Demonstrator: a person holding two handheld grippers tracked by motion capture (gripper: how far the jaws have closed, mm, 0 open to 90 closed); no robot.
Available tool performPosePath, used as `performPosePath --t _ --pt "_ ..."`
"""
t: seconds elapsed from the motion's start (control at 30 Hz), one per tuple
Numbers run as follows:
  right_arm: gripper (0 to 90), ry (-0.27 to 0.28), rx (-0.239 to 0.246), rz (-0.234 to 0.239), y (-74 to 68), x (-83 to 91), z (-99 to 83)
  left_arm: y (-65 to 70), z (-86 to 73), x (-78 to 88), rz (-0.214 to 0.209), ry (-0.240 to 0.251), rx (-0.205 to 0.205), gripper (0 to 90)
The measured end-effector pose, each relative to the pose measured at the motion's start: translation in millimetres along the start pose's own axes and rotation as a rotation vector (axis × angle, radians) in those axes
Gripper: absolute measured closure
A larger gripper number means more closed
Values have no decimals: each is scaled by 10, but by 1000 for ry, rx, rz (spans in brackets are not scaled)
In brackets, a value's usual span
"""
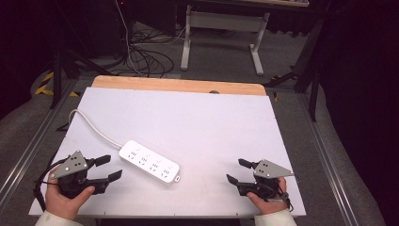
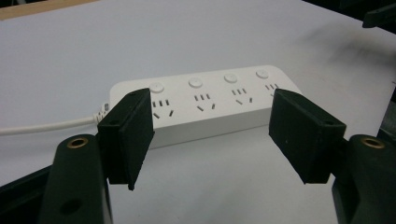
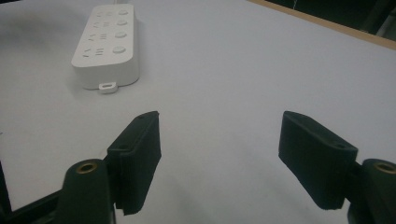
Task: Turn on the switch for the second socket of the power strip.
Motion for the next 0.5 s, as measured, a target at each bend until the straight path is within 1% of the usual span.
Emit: performPosePath --t 0.1,0.23,0.27,0.5 --pt "308 -1 1 2 -1 -2 -1 -6 51 -22 -19 -4 9 315" --pt "308 0 0 5 0 -11 -6 -20 97 -49 -18 -10 -3 318" --pt "308 -2 0 5 0 -11 -7 -12 106 -61 -22 -8 7 318" --pt "308 -2 2 5 -5 -13 -7 -16 185 -120 -25 -11 -8 318"
Point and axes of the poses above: each handheld gripper's, and its own axes: x roughly backward along the jaws, z roughly out of its top, y roughly to its right, the point moved 5 cm from there along -x, roughly forward along the jaws, and after that the axes turned 2 degrees about z, right-handed, at the moved point
